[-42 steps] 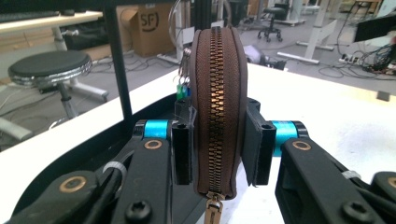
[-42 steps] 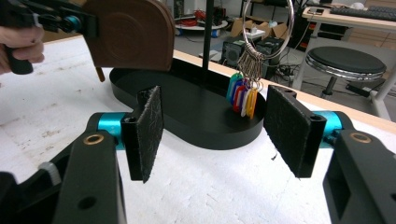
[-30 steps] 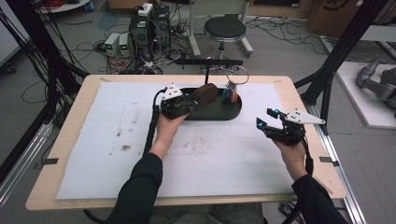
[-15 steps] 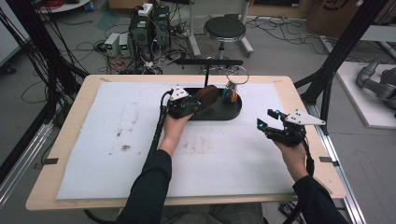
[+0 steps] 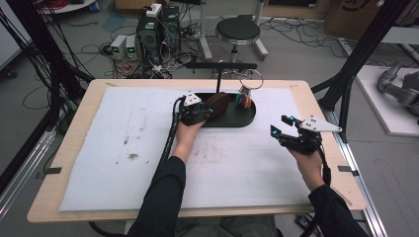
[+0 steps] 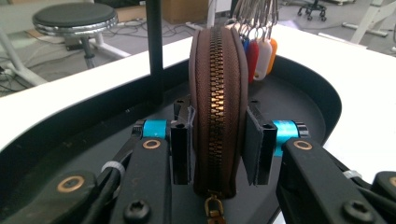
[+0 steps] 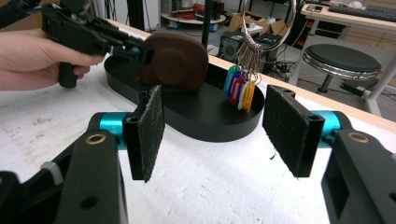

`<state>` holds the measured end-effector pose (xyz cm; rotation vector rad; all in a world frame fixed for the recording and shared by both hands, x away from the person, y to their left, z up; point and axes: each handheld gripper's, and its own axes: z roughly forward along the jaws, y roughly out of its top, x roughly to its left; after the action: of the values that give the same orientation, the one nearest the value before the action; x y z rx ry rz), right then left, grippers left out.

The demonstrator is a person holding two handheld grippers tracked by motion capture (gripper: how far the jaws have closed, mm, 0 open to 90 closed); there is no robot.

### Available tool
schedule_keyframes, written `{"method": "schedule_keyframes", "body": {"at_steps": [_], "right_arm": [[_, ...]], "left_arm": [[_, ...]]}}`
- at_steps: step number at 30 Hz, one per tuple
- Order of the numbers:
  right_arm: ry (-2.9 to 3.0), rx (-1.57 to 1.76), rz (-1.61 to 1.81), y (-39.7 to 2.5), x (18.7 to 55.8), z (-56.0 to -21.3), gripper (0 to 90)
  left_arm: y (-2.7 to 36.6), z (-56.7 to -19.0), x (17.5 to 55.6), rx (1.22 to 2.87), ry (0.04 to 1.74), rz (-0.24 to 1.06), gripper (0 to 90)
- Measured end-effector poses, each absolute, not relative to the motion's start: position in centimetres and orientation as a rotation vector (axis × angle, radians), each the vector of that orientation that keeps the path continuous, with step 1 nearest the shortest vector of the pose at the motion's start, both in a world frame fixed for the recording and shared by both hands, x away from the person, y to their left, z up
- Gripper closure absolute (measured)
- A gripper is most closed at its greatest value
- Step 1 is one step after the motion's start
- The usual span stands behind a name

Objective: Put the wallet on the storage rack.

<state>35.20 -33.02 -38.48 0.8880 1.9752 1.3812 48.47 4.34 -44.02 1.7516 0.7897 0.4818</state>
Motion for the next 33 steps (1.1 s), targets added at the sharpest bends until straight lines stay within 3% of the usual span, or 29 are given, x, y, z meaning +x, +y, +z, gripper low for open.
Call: {"method": "schedule_keyframes", "body": {"at_steps": [14,28,33], "right_arm": [[1.974,0.884,1.385,-33.1,35.3,-38.5,39.6],[1.983,0.874,1.378,-32.8,35.3,-38.6,39.6],[1.979,0.869,1.379,-32.8,35.3,-38.6,39.6]], "left_arm": [[3.8,-44.4,48.5,1.809,0.789,0.511,64.5],[4.4,-43.5,48.0,1.871,0.88,0.574,36.9],[4.7,-42.3,47.0,1.884,0.869,0.639,34.0]]}}
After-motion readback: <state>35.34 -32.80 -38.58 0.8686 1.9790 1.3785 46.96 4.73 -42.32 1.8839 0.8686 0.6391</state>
